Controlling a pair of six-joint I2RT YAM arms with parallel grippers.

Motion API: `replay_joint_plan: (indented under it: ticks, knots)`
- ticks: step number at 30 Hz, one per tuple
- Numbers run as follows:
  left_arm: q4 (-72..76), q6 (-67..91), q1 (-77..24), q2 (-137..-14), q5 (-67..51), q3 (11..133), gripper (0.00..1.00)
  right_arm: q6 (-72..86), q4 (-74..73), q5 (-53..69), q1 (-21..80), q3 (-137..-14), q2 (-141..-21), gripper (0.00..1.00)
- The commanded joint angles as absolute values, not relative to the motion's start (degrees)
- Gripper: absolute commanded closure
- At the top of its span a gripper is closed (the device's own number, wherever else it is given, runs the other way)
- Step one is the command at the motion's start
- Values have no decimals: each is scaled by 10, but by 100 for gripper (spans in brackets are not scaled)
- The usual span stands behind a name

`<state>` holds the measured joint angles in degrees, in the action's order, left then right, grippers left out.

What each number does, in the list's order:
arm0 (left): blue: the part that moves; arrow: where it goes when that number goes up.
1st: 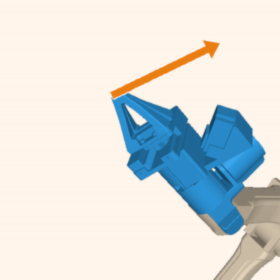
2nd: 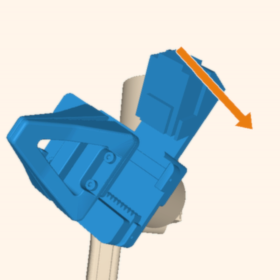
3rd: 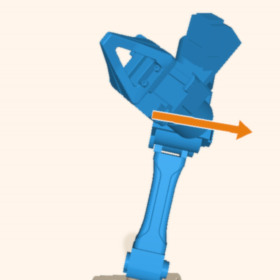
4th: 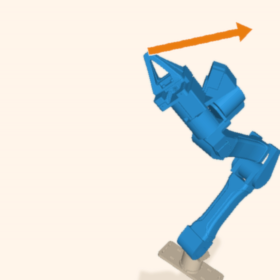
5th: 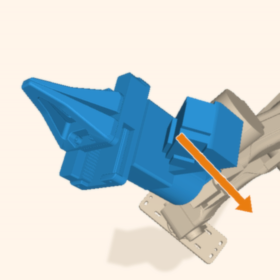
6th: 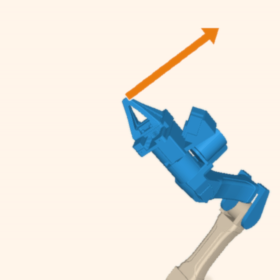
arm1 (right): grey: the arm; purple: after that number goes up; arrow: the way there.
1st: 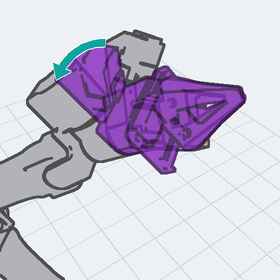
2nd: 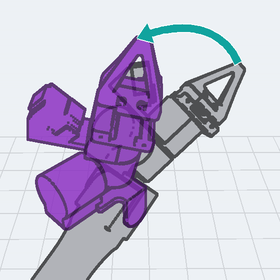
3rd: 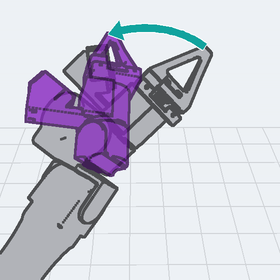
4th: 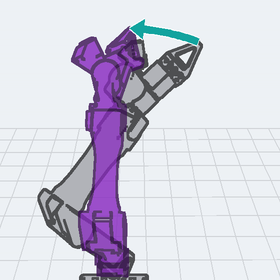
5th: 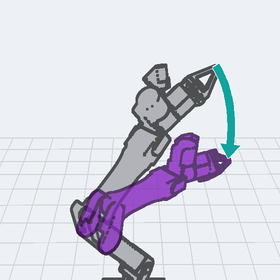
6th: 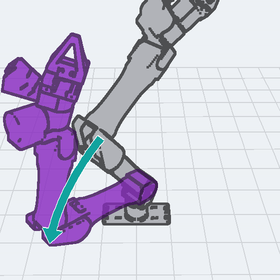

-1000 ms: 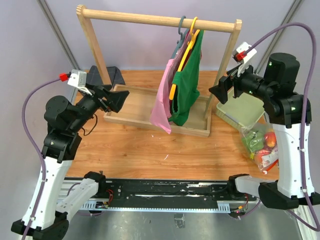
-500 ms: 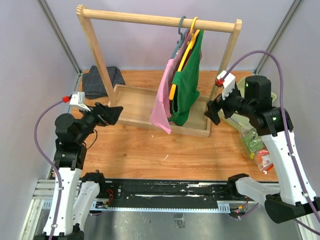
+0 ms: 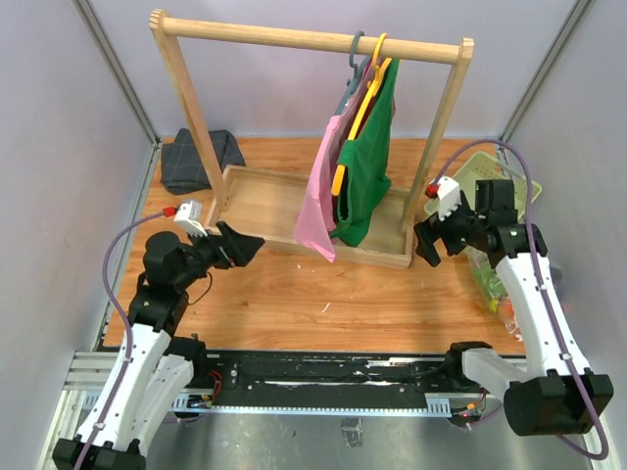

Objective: Open the zip-top bag and remove the fake food
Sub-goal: Pick up the zipper food storage bag at the center of the board.

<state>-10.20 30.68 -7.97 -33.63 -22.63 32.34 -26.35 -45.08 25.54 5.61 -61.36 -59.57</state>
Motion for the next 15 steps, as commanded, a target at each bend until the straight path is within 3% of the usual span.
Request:
replay_joint_plan:
  ticks: [1, 8, 15]
  knots:
    - [-48, 338, -110, -323, -225, 273, 1, -270, -417, 311, -23, -600, -610, 2]
    - [39, 406, -121, -300, -238, 172, 1, -256, -385, 273, -104, -587, -614, 2]
    - [130, 440, -123, -315, -258, 140, 1, -265, -385, 147, -157, -593, -615, 2]
